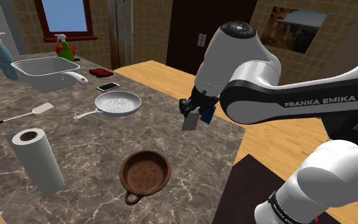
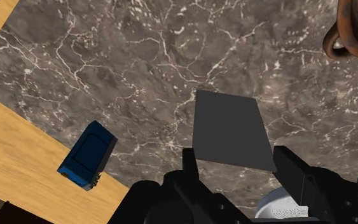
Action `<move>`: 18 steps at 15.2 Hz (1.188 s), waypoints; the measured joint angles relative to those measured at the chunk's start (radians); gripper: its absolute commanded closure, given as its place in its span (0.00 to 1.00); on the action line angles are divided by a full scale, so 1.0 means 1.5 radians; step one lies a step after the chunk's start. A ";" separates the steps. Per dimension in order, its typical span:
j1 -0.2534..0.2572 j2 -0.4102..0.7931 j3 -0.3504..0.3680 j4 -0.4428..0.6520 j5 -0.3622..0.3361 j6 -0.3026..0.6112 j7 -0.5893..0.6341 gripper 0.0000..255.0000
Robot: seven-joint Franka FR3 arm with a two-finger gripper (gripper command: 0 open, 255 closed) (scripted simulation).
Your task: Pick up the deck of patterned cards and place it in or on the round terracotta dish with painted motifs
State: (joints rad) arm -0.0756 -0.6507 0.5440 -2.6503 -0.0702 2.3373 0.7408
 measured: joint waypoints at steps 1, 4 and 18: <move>0.004 -0.001 0.006 0.007 0.003 -0.010 0.007 1.00; 0.010 0.011 0.043 0.048 0.009 -0.044 0.043 1.00; -0.052 0.162 0.286 0.312 -0.033 -0.196 0.258 1.00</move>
State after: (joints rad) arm -0.1537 -0.4079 0.9731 -2.1827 -0.1204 2.0440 1.1276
